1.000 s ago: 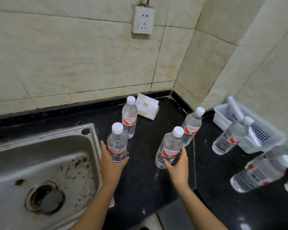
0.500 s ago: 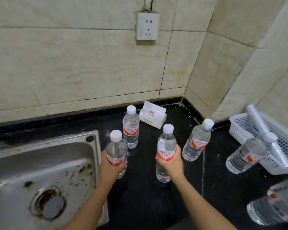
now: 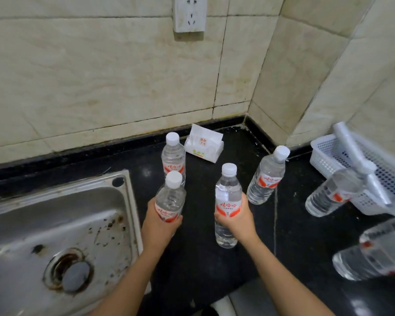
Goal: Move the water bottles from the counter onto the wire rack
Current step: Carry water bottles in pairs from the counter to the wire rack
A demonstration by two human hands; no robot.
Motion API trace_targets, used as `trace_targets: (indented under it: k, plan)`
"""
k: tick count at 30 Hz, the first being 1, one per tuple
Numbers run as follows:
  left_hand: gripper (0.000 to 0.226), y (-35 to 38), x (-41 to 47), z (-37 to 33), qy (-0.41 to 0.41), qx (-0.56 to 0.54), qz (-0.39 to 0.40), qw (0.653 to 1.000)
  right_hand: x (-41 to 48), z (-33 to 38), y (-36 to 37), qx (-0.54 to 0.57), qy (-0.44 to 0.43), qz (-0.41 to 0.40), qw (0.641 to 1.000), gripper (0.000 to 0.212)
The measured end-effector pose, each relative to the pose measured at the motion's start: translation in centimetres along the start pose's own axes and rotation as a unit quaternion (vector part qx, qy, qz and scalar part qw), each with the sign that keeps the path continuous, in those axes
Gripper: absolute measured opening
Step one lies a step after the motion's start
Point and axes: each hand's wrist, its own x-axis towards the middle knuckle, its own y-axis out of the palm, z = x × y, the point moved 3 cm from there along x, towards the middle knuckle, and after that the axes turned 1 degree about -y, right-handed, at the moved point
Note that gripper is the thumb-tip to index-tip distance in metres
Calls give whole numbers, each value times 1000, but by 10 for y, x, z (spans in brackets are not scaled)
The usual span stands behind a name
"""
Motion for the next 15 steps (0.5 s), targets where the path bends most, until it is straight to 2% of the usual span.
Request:
trace_targets:
  k: [6, 11, 15]
  plan:
    - [70, -18, -15, 10, 22, -33, 70, 997, -61, -24, -4, 18, 75, -109, 991, 69]
    - [67, -28, -53, 25, 69, -9, 198, 978, -140, -60, -4, 40, 131, -201, 970, 50]
    - [60, -29, -87, 21, 73, -26, 280, 957, -223, -67, -9, 21, 144, -230, 962, 51]
